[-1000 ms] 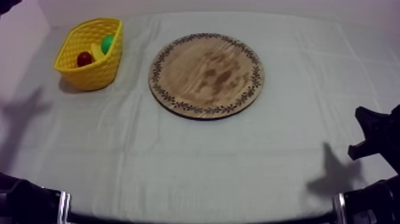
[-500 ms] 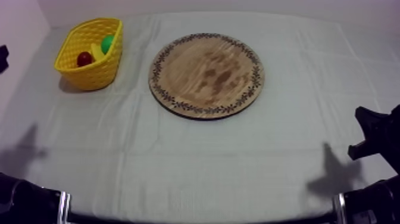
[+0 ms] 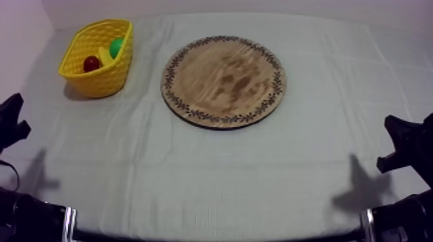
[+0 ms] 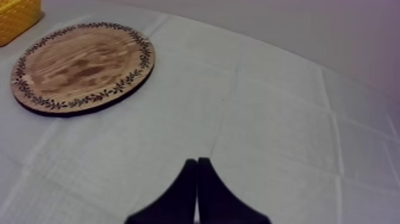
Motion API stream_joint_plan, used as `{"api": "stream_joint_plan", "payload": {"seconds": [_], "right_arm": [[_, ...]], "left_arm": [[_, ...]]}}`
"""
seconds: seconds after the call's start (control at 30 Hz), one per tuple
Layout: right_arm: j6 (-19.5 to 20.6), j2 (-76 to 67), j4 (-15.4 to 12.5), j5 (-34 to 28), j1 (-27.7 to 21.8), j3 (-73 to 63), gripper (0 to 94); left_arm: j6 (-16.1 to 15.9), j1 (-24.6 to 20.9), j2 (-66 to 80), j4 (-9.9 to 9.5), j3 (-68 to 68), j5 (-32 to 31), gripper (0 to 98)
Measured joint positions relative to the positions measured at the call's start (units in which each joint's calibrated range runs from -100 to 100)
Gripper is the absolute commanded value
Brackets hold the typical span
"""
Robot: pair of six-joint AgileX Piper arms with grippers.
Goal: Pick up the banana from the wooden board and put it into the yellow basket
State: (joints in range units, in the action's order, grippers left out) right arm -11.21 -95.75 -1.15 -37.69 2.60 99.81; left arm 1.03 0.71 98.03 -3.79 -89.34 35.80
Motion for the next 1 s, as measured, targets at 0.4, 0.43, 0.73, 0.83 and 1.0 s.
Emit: {"api": "stream_joint_plan", "payload": {"seconds": [0.4,0.43,0.73,0.83,1.0], "right_arm": [[0.00,0.00,0.00,-0.01,0.00,0.00,0.3],[0.00,0.00,0.00,-0.01,0.00,0.00,0.3],[0.00,0.00,0.00,-0.01,0.00,0.00,0.3],[0.00,0.00,0.00,-0.01,0.00,0.00,0.3],[0.00,0.00,0.00,-0.01,0.00,0.00,0.3]], "left_arm": [[1.57,1.52,1.77,-2.49,-6.67,-0.43,0.0],[1.78,1.70,1.81,-2.67,-7.21,-0.43,0.0],[-0.08,1.90,1.85,-0.44,-9.73,-0.54,0.0],[0.34,1.82,1.85,-0.38,-9.86,-0.66,0.0],[0.19,1.74,1.85,-0.44,-9.86,-0.66,0.0]]}}
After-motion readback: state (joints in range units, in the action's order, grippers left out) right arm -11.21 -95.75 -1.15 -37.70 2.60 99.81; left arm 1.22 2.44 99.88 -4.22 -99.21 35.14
